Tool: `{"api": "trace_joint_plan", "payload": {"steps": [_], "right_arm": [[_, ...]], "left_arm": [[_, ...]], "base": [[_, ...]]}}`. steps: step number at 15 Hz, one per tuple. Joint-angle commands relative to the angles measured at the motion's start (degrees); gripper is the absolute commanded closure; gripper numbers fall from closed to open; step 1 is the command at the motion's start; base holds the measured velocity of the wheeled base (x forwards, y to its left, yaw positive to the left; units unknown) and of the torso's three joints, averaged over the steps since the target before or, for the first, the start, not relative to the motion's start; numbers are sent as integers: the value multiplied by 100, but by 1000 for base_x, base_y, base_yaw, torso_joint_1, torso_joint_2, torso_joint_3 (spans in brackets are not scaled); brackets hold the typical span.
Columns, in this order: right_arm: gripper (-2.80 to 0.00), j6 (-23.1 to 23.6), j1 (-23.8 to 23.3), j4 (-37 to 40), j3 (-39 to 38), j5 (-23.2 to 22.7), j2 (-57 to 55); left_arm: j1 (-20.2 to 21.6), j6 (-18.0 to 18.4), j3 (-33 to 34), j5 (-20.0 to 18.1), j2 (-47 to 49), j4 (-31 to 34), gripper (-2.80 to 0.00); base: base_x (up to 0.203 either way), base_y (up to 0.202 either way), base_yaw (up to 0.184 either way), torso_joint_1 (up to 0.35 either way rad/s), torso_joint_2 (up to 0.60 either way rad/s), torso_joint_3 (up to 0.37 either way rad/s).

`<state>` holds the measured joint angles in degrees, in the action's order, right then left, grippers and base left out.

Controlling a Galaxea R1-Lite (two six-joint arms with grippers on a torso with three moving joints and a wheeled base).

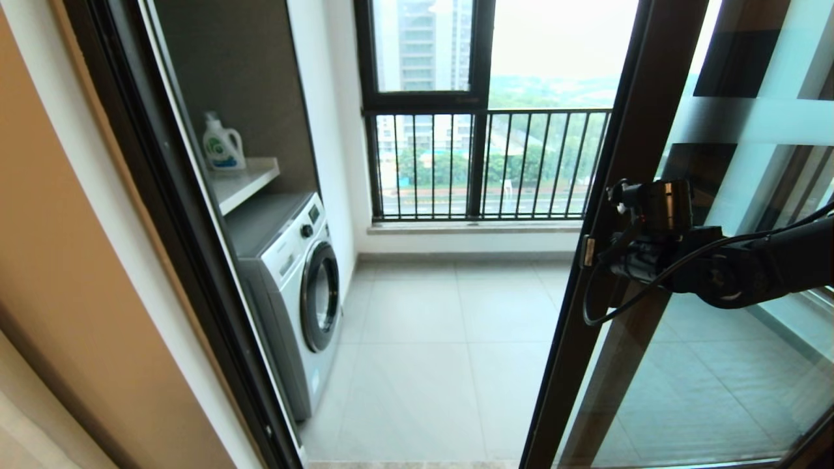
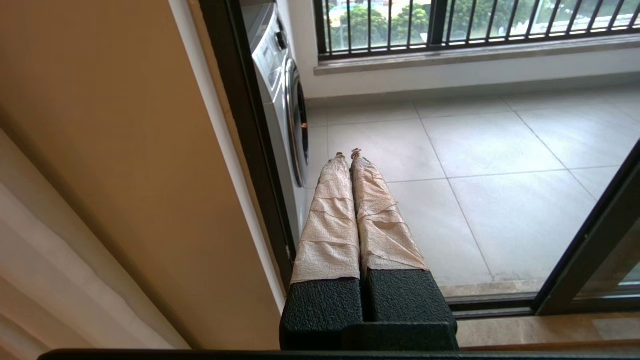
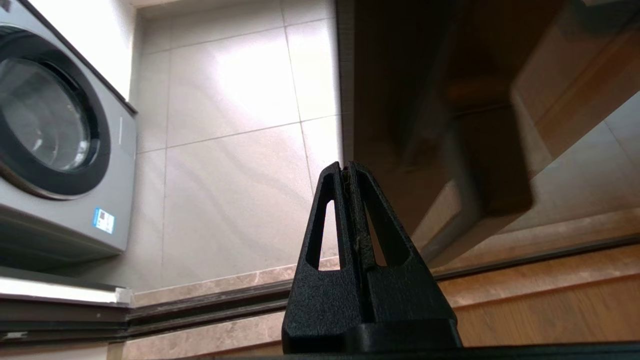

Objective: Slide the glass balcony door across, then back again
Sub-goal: Open the slid door

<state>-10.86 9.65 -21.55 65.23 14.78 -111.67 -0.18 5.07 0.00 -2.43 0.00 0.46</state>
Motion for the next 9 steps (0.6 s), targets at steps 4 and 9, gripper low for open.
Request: {"api": "trace_joint_plan", "payload": {"steps": [4, 9], "right_arm": [[0, 23, 285, -24, 206, -202, 88], [0, 22, -72, -24, 779, -176, -636]], "left_arm": [[1, 3, 0, -4, 9, -2, 0], [1, 3, 0, -4, 9, -2, 0]], "base": [[0, 0, 0, 0, 0, 0], [0, 0, 0, 0, 0, 0]]}}
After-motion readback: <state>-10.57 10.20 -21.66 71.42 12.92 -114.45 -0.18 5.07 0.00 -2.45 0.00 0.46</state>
